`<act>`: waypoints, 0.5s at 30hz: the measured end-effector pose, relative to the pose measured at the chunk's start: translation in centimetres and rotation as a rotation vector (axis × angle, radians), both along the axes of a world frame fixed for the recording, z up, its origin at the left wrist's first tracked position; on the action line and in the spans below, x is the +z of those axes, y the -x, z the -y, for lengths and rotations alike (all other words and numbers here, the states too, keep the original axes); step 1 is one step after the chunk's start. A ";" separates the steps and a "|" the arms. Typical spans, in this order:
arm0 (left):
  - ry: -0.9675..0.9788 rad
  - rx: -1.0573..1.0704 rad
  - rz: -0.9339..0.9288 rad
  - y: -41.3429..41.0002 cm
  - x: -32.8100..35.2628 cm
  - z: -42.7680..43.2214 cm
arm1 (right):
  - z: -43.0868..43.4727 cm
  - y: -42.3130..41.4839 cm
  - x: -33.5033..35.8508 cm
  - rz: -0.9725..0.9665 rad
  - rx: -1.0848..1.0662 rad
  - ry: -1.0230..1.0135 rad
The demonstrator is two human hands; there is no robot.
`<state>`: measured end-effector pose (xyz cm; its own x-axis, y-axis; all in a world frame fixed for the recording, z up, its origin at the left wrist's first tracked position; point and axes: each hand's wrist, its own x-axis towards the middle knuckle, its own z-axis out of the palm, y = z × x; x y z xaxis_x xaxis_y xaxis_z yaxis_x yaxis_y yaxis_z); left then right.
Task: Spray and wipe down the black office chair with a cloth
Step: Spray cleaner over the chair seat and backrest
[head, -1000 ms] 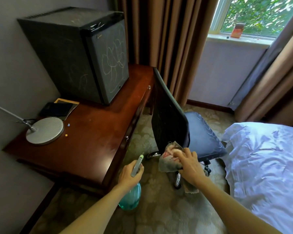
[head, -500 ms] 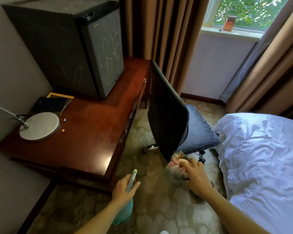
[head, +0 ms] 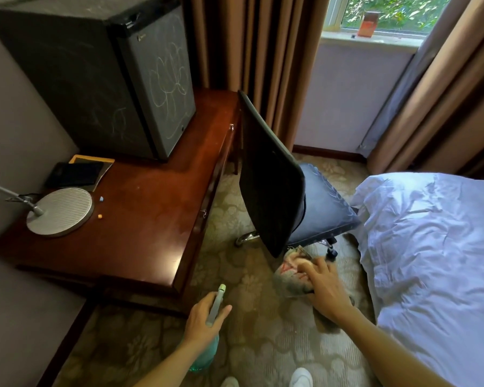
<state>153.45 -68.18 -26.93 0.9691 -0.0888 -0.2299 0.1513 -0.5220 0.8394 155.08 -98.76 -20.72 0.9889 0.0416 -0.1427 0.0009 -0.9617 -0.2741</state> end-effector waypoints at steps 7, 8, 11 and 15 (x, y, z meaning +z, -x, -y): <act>0.052 -0.035 0.091 -1.3 0.8 5.7 | 4.2 -1.1 0.5 0.002 0.001 -0.039; 0.049 -0.033 0.096 -1.6 0.8 7.1 | 5.4 -1.4 0.4 0.000 0.006 -0.046; 0.050 -0.014 0.117 -2.3 1.1 11.7 | 9.7 -2.5 0.4 0.010 0.021 -0.051; 0.044 0.025 0.172 -3.1 1.3 18.8 | 16.8 -3.7 0.6 0.017 0.028 -0.024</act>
<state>156.50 -86.98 -25.64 0.9959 -0.0705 -0.0573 0.0162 -0.4822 0.8759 158.83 -115.55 -20.13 0.9896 0.0722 -0.1245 0.0324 -0.9545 -0.2966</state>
